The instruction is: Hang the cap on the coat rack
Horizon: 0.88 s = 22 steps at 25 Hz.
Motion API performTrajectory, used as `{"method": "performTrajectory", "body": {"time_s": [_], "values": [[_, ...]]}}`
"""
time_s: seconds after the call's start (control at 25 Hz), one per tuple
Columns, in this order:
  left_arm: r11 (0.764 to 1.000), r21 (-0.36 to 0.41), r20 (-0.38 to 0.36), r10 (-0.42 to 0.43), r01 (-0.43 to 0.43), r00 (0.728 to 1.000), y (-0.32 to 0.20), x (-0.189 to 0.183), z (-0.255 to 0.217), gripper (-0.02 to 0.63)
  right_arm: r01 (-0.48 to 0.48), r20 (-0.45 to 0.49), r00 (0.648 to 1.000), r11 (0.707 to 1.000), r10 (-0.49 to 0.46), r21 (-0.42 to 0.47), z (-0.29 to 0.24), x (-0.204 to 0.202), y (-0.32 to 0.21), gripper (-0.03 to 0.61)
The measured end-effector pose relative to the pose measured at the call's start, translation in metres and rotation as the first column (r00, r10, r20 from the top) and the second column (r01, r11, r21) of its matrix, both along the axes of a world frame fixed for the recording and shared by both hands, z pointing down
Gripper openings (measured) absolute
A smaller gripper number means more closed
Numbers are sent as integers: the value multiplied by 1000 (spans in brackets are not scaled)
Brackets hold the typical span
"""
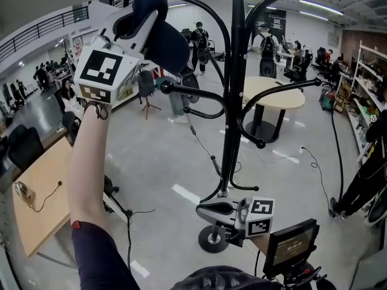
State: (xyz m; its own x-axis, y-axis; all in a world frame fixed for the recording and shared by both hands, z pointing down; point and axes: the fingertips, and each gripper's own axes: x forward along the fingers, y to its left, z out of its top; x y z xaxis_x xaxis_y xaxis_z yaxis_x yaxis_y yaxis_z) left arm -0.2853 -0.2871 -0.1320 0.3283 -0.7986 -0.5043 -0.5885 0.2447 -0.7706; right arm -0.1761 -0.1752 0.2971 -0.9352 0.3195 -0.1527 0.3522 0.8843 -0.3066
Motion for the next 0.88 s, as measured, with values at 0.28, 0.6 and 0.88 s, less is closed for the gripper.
{"method": "performTrajectory", "body": {"time_s": [0.28,0.6,0.88], "values": [[1000,-20,27,-15,16,1000,-6,3,6,31,9,4,1000,1000,-9,2,5,1,0,5],[994,-89,197,-41,59,980,-24,37,43,31,22,4,1000,1000,-22,-18,14,4,3,5],[997,-67,95,-38,44,995,-15,22,31,31,9,2,1000,1000,-9,-19,13,9,3,5]]}}
